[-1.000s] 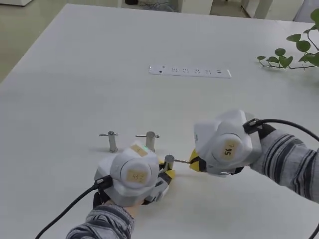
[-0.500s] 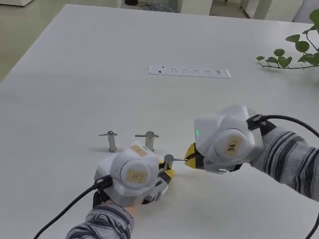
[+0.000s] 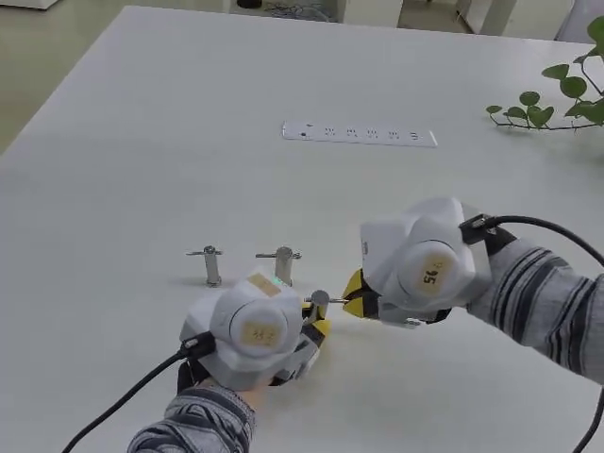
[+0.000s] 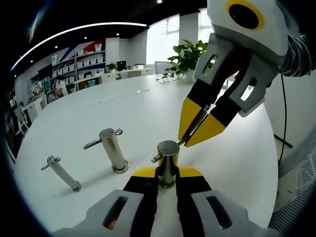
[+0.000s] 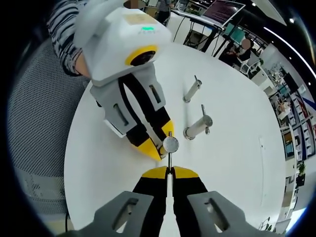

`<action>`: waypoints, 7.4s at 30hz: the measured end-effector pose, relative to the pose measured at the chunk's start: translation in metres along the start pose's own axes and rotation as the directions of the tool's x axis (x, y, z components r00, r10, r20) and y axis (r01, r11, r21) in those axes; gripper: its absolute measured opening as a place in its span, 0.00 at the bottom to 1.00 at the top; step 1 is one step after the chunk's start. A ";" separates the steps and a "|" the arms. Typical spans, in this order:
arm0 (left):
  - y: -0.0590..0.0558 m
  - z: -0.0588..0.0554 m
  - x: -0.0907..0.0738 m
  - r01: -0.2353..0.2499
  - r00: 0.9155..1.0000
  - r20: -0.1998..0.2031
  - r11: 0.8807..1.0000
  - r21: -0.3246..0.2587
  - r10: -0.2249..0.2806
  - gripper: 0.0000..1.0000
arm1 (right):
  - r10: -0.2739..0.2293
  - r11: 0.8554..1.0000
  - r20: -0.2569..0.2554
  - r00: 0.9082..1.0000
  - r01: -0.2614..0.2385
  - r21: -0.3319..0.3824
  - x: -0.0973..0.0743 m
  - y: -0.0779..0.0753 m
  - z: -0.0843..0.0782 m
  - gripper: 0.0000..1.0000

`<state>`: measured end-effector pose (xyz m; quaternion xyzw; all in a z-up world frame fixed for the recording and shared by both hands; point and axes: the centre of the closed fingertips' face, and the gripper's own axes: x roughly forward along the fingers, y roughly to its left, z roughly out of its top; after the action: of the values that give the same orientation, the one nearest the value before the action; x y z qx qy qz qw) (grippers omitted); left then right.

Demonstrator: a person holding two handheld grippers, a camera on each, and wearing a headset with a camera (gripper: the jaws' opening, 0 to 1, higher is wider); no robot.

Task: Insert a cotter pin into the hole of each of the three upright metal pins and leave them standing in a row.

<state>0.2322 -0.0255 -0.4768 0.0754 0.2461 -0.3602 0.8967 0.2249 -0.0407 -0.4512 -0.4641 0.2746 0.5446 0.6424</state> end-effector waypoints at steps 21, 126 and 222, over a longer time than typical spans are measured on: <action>0.000 0.000 0.002 -0.009 1.000 0.004 1.000 -0.029 0.009 0.10 | 0.010 0.998 0.021 1.000 -0.012 0.061 0.006 -0.001 0.011 0.00; 0.051 0.005 -0.100 -0.043 0.997 0.060 0.993 -0.113 0.050 0.82 | 0.044 0.922 0.128 0.991 -0.089 0.378 0.001 -0.038 -0.008 0.08; 0.087 0.014 -0.144 -0.161 0.981 0.070 0.963 -0.217 0.180 0.90 | -0.438 0.540 0.226 0.870 0.053 0.840 -0.059 -0.012 -0.013 0.70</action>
<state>0.2077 0.1212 -0.3972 -0.0151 0.2350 -0.2567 0.9374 0.2236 -0.0782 -0.4027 -0.0266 0.2812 0.3433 0.8958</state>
